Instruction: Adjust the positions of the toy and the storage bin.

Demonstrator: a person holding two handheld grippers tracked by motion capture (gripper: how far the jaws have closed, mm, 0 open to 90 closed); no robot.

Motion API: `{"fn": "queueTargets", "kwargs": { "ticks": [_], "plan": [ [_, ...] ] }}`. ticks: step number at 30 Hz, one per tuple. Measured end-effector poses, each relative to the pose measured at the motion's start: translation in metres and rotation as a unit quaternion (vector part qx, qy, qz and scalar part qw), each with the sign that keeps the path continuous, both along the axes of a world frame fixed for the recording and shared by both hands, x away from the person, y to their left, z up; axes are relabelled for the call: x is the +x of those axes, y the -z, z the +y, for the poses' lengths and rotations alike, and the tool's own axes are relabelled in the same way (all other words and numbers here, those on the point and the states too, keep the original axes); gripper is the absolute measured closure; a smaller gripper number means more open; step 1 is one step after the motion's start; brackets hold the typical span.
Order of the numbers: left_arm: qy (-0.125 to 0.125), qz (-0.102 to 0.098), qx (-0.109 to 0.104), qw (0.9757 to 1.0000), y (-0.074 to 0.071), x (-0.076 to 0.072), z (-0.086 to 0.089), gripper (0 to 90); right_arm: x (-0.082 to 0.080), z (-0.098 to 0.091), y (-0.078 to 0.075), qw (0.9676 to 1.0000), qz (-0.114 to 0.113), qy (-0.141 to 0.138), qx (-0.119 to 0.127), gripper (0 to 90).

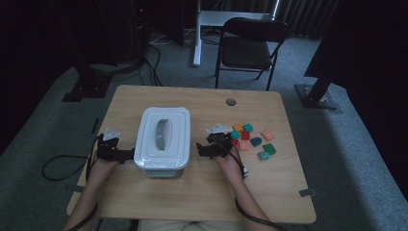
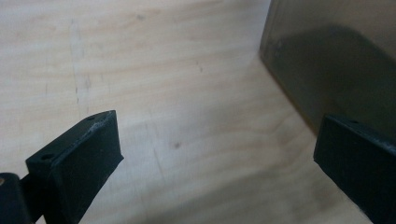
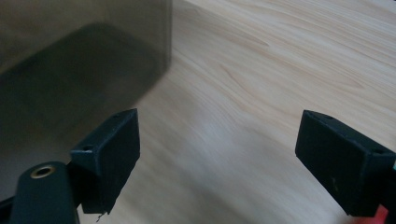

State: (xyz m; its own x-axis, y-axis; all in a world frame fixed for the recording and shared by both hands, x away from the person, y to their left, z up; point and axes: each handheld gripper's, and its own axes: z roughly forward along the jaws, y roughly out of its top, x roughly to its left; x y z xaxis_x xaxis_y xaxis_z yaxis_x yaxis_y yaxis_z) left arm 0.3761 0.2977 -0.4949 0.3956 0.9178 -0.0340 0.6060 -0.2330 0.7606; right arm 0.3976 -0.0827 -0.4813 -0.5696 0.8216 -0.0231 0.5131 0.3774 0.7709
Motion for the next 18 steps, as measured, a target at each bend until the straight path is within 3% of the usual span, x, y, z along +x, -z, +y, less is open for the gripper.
{"fn": "queueTargets", "kwargs": {
  "ticks": [5, 12, 14, 18],
  "plan": [
    [0.004, -0.004, -0.008, 1.0, -0.002, 0.007, -0.005, 1.3, 0.013, 0.014, 0.004, 1.0, 0.005, 0.004, 0.006, 13.7],
    [0.012, -0.009, -0.008, 0.9999, -0.005, 0.015, -0.012, 1.3, 0.024, 0.022, 0.007, 0.999, 0.028, 0.004, 0.035, 13.6],
    [0.021, -0.015, -0.003, 0.9997, -0.008, 0.015, -0.017, 1.3, 0.024, 0.024, 0.007, 0.9979, 0.036, 0.006, 0.053, 13.9],
    [0.016, -0.023, 0.012, 0.9995, -0.01, 0.014, -0.022, 1.3, 0.023, 0.022, 0.003, 0.9974, 0.038, 0.007, 0.061, 14.0]
  ]
}}
